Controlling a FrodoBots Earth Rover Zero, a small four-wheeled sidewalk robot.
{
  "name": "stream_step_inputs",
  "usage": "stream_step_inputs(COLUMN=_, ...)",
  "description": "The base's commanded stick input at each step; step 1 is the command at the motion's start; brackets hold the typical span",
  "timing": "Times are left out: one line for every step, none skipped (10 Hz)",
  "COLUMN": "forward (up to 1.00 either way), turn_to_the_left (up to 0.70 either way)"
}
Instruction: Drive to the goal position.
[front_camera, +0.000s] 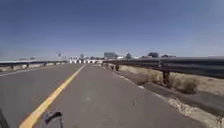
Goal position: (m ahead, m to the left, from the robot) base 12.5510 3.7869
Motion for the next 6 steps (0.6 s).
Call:
stream_step_inputs(forward=0.70, turn_to_the_left=0.00)
stream_step_inputs(forward=0.70, turn_to_the_left=0.00)
stream_step_inputs(forward=0.70, turn_to_the_left=0.00)
stream_step_inputs(forward=0.70, turn_to_the_left=0.00)
stream_step_inputs(forward=0.70, turn_to_the_left=0.00)
stream_step_inputs(forward=0.70, turn_to_the_left=0.00)
